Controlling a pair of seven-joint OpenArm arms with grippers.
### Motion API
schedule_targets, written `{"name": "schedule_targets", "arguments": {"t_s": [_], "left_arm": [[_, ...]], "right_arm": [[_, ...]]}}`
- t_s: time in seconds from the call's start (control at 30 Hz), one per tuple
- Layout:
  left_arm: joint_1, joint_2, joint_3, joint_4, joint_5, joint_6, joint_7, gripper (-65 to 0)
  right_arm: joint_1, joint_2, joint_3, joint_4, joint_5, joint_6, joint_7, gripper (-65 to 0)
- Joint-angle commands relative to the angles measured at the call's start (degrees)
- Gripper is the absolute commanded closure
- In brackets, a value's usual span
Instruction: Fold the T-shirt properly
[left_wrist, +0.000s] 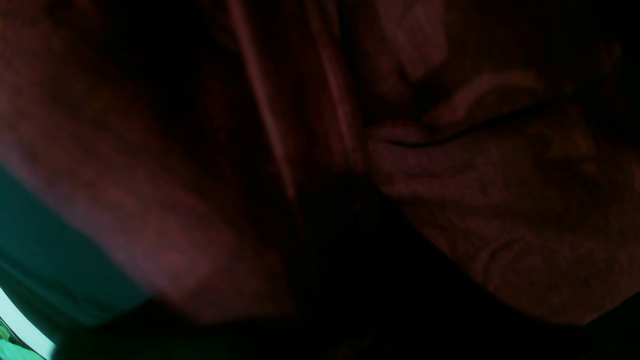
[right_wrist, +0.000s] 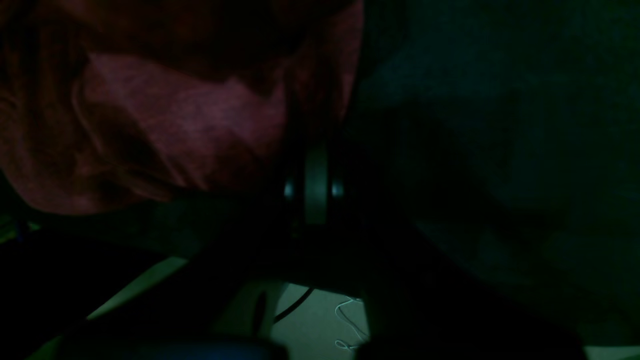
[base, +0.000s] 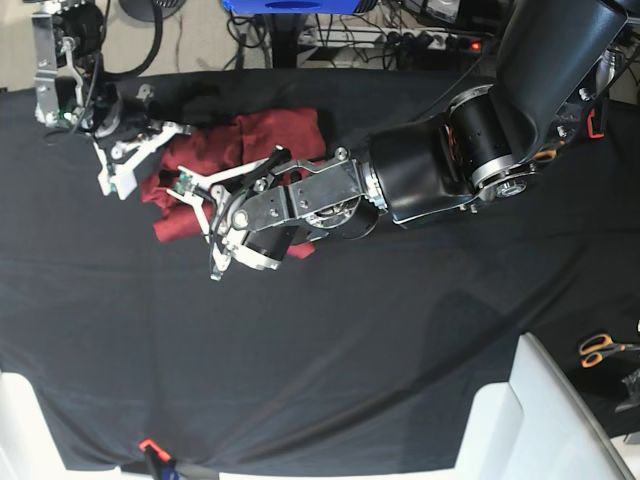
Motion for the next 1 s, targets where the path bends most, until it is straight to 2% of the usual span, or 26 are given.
{"name": "schedule_targets", "arguments": {"t_s": [0.0,0.37,0.6,0.97], "left_arm": [[-1.4,0.8,-0.2,0.8,0.0,0.3,-0.4,0.0],[-1.9,0.8,-0.3,0.4,0.0,0.3,-0.4,0.0],[-2.0,0.8,-0.7,-1.5,0.0,0.3,-0.3,-21.9],[-4.0,1.0,-0.9,-4.2,-0.6,0.3,-0.3,-48.7]], "right_arm": [[0.3,0.4,0.1,1.2,0.9,0.3,0.6,-0.2],[0.6,0.6,0.4,1.2,0.9,0.3,0.6,-0.2],[0.6,0.8,0.4,1.0,0.9,0.3,0.6,-0.2],[0.6,0.8,0.3,0.8,0.9,0.3,0.6,-0.2]]}}
